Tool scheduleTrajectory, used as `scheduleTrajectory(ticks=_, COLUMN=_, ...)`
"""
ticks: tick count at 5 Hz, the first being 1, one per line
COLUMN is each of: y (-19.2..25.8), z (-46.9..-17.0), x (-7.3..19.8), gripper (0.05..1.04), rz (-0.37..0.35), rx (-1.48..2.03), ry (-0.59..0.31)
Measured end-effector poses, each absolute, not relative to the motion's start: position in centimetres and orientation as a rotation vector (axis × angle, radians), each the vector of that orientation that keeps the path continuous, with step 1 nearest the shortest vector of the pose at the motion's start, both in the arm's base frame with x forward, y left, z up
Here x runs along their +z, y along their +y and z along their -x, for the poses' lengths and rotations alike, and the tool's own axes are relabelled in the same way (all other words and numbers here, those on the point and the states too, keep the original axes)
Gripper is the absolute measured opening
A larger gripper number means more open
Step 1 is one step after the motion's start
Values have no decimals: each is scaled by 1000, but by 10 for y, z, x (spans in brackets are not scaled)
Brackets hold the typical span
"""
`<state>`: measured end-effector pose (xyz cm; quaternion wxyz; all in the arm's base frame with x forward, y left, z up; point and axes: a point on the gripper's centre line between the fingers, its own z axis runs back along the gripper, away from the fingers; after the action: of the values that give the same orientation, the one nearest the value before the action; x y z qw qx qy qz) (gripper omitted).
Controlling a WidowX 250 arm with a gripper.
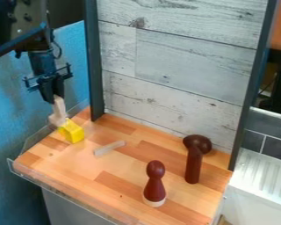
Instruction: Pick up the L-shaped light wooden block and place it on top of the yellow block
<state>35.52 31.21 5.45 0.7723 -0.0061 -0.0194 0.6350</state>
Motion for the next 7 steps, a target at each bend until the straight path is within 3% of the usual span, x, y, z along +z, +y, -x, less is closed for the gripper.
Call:
scheduleTrajectory(ticks=4, y=305, z=-376, x=48, gripper=247, rz=-13, rx=1302, ry=-112)
scheduleTrajectory(ticks=7, y=305, z=-374, x=29, gripper=247, rz=-19, rx=1315, ry=-43)
